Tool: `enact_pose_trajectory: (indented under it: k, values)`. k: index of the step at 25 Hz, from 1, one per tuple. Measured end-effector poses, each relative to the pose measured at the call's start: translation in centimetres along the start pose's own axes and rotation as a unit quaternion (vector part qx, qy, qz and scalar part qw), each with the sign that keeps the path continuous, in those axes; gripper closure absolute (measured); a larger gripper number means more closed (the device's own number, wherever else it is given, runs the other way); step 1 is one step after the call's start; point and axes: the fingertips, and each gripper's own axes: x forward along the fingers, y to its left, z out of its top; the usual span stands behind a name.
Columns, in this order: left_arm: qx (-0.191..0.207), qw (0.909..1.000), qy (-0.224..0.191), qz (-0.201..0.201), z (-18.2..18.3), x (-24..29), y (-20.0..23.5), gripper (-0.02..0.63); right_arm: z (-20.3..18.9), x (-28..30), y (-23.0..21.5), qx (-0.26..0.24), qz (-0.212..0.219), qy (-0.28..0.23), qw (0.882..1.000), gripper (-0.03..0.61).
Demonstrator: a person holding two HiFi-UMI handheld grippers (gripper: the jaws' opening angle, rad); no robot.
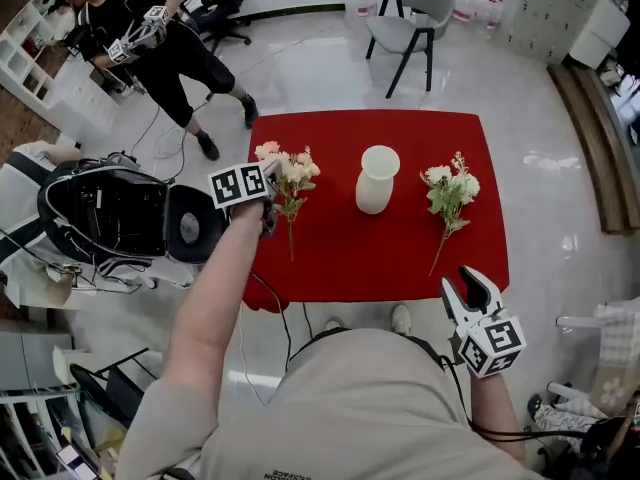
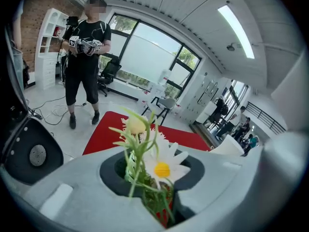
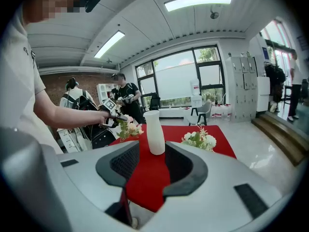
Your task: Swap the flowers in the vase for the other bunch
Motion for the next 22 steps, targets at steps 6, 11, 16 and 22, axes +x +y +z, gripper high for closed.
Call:
enact_pose_trajectory:
  k: [6, 11, 16, 22]
  values:
    - [0.0, 0.9997, 0.013, 0.019, -0.6, 2.3, 1.6, 0.487, -0.7, -0.5, 0.2, 0.006, -0.014, 0.005, 1.0, 0.408]
    - [-0.003, 0.9993, 0.029, 0.024, -1.1, 3.9, 3.3, 0.466, -0.6, 0.1, 0.5, 0.007, -0.022, 0.007, 1.0, 0.408]
    - [0.003, 0.9994, 0.031, 0.011, -1.0, 4.2, 4.5, 0.423, -0.2, 0.9, 1.5, 0.006, -0.02, 0.01, 1.0, 0.408]
    - [0.015, 0.9998, 0.014, 0.001, -0.7, 3.2, 4.2, 0.343, -0.2, 1.2, 2.1, 0.005, -0.013, 0.014, 1.0, 0.408]
